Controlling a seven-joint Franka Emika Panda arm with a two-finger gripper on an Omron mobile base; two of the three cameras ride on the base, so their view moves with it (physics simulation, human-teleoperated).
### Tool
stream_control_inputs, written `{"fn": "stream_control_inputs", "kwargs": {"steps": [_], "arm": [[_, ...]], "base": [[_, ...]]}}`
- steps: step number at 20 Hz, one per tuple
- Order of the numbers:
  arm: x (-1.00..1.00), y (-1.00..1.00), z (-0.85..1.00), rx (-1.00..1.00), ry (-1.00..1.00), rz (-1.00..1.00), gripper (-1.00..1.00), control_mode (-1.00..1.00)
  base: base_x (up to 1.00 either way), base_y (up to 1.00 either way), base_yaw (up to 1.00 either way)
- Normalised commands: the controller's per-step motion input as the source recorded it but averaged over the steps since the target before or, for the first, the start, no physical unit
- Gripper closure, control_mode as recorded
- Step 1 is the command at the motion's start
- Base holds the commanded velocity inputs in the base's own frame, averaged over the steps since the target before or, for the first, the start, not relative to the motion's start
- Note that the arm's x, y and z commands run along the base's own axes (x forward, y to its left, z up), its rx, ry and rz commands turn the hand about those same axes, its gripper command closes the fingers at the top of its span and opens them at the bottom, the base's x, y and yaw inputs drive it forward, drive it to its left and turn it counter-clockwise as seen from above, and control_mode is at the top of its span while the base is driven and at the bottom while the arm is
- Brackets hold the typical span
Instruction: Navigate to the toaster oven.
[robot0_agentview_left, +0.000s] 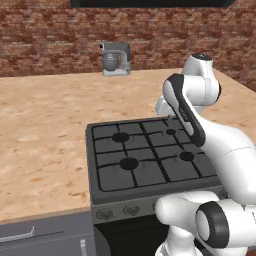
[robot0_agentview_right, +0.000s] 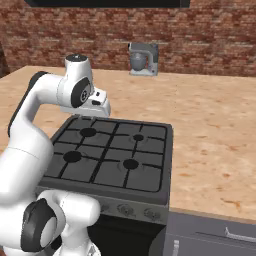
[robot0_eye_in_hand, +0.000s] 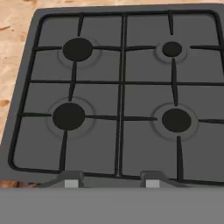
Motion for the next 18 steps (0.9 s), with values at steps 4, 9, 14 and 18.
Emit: {"fn": "stream_control_inputs", "kwargs": {"steps": [4, 9, 14, 18], "arm": [[0.0, 0.0, 0.0, 0.0, 0.0, 0.0, -1.0, 1.0], [0.0, 0.0, 0.0, 0.0, 0.0, 0.0, -1.0, 1.0], [0.0, 0.0, 0.0, 0.0, 0.0, 0.0, -1.0, 1.0], [0.0, 0.0, 0.0, 0.0, 0.0, 0.0, -1.0, 1.0]], "base": [[-0.42, -0.01, 0.0], [-0.94, -0.05, 0.0], [-0.72, -0.02, -0.15], [0.0, 0.04, -0.57]]}}
